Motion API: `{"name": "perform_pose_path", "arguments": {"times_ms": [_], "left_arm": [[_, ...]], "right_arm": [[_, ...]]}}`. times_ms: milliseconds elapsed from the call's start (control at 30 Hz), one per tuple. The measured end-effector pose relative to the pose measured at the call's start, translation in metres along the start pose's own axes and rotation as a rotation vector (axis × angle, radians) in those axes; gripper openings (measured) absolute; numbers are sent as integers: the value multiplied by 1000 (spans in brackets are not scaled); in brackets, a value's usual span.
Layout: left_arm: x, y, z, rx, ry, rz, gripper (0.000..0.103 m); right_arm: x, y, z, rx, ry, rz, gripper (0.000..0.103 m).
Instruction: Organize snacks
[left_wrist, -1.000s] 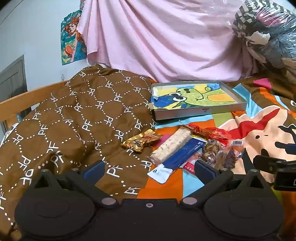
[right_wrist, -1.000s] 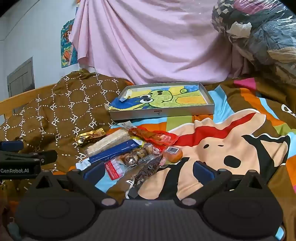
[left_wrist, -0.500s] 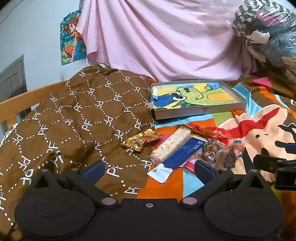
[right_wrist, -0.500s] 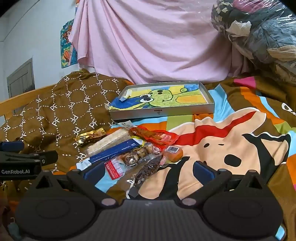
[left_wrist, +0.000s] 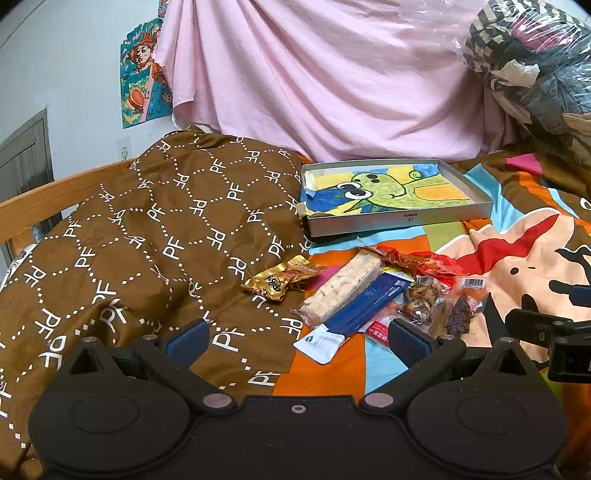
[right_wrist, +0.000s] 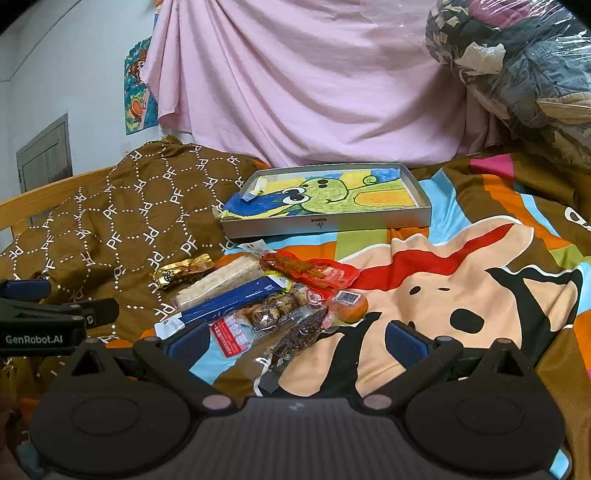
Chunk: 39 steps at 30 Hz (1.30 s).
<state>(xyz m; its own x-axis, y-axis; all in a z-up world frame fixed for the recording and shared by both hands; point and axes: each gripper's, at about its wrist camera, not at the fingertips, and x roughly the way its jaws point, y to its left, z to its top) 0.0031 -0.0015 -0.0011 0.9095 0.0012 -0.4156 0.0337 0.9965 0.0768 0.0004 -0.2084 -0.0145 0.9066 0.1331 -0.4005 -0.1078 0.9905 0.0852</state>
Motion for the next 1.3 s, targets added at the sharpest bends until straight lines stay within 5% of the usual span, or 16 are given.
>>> {"name": "perform_pose_path", "arguments": {"times_ms": [500,967,1300], "left_arm": [[4,2,-7,-10,17,-1,102],[19,6,-6,-46,110,-5,102],[55,-1,9,72,109,-58,102]], "right_arm": [[1,2,0,-8,7,9,103],[13,3,-4,0,48,31,103],[36,-10,-4,32,126,56,103]]}}
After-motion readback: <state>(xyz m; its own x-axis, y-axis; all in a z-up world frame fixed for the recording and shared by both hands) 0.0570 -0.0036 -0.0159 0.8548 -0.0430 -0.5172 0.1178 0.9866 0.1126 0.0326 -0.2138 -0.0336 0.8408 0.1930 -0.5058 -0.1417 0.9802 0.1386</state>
